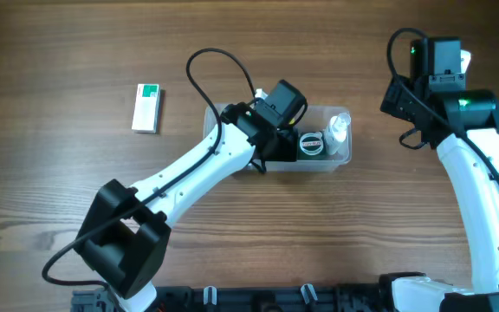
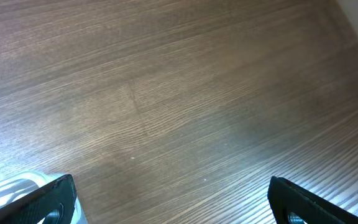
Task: Pack container
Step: 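Carry the VapoDrops box into the container beside the Hansaplast box, then open the left gripper and lift it back to the left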
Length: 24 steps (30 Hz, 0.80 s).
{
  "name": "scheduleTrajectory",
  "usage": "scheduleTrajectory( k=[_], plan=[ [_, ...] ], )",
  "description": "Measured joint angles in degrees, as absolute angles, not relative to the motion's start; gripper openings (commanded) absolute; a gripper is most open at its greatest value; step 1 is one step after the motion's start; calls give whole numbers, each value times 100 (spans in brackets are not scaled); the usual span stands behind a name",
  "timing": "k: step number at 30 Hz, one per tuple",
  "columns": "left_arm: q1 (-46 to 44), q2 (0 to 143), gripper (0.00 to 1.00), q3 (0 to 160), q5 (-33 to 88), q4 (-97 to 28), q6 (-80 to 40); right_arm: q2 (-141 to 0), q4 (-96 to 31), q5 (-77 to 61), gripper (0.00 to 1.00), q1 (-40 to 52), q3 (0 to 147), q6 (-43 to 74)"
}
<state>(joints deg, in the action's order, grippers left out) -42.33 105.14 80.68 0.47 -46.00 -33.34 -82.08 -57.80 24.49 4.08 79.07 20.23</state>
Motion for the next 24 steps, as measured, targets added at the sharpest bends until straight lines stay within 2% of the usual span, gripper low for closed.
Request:
scheduleTrajectory(
  k=[2, 5, 12, 18, 22, 24],
  plan=[
    [-4233, 10514, 73, 8014, 45, -4576, -3376, -8208, -5780, 2449, 100, 405, 7907, 2023],
    [-4233, 10514, 78, 7994, 47, -4491, -3400, -8208, -5780, 2449, 100, 405, 7907, 2023],
    [-4233, 10514, 80, 7975, 45, -4473, -3424, -8208, -5780, 2449, 100, 408, 7907, 2023],
    [-4233, 10514, 90, 7975, 45, -4475, -3426, -8208, -5780, 2449, 99, 405, 7907, 2023],
    [-4233, 10514, 90, 7975, 45, -4475, -3446, -8208, -5780, 2449, 100, 408, 7907, 2023],
    [-4233, 10514, 82, 7975, 45, -4475, -3444, -8208, -5780, 2449, 100, 408, 7907, 2023]
  ],
)
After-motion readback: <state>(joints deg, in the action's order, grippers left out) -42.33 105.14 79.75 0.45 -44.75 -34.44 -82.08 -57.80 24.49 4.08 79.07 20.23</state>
